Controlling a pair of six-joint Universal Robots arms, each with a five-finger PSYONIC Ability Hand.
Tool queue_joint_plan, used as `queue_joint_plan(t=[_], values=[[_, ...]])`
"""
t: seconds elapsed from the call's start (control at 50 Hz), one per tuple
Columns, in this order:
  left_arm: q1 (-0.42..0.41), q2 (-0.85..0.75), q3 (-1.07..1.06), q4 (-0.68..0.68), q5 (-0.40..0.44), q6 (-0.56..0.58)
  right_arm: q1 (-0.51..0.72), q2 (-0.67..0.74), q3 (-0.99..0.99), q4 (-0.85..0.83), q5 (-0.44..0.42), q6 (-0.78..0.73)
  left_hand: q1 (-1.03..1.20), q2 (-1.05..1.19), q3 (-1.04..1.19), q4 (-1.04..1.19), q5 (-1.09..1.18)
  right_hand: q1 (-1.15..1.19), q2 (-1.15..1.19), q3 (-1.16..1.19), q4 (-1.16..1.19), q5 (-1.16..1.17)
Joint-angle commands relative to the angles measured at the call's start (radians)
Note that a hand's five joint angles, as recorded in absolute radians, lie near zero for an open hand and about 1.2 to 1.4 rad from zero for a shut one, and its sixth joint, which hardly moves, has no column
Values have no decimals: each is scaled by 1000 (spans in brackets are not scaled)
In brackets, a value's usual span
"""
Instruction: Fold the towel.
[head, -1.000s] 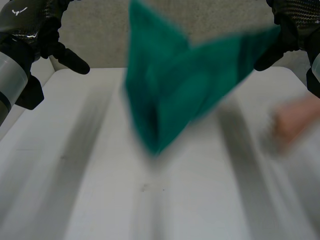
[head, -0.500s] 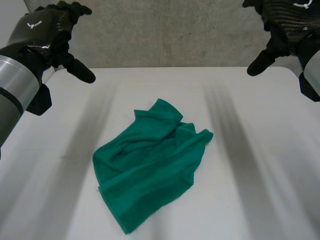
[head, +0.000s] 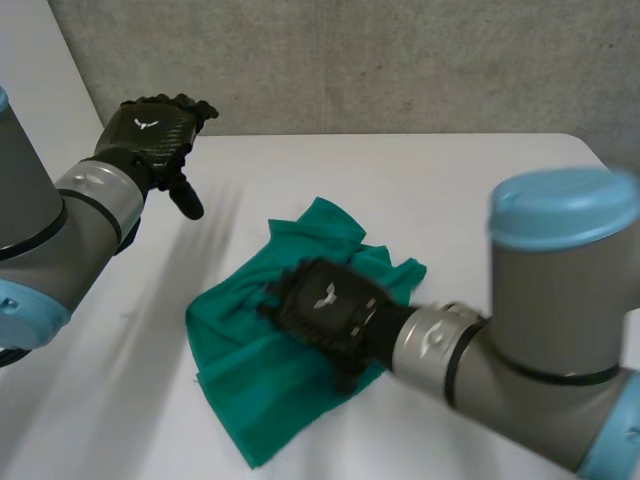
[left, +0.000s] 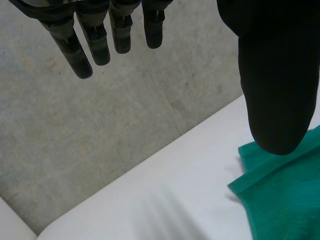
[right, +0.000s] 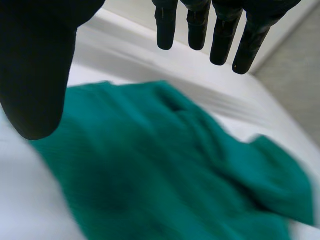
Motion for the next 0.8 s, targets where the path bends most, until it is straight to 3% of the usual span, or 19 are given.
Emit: queue_joint_plan(t=[0.02, 0.22, 0.3, 0.32, 0.54, 0.66, 0.7, 0.74, 0.76, 0.8], values=[[21, -18, 4, 11, 0, -2, 73, 161, 1, -80, -38, 14, -18, -27, -38, -27, -46, 120, 97, 109, 90, 92], [19, -20, -4, 25, -2, -4, 103, 244, 4, -226, 64, 40, -18, -27, -38, -27, -46, 537, 514, 526, 507, 508], [19, -20, -9, 25, -3, -4, 102, 247, 4, -255, 92, 40, -18, -27, -38, -27, -46, 980, 957, 969, 950, 951], [18, -20, -9, 25, -3, -4, 99, 245, 1, -263, 95, 40, -18, -27, -38, -27, -46, 1195, 1172, 1184, 1165, 1166], [18, -18, -10, 25, -3, -4, 55, 74, -15, -332, 115, 240, -18, -28, -39, -28, -47, 1197, 1174, 1186, 1167, 1168], [18, -18, -9, 25, -2, -4, 5, 64, -21, -326, 139, 247, -18, -28, -39, -28, -47, 1197, 1174, 1186, 1167, 1168], [18, -19, -7, 25, -2, -2, -31, 81, -60, -276, 277, 252, -18, -28, -39, -28, -47, 1197, 1174, 1186, 1167, 1168], [19, -21, -7, 25, -2, -4, -42, 87, -73, -247, 319, 250, -18, -28, -39, -28, -47, 1197, 1174, 1186, 1167, 1168], [19, -21, -9, 25, 0, -2, -73, 131, -112, -152, 413, 238, -18, -28, -39, -28, -47, 1197, 1174, 1186, 1167, 1168], [18, -26, -12, 25, 3, -1, -96, 155, -122, -110, 449, 227, -18, -28, -39, -28, -47, 1197, 1174, 1186, 1167, 1168]])
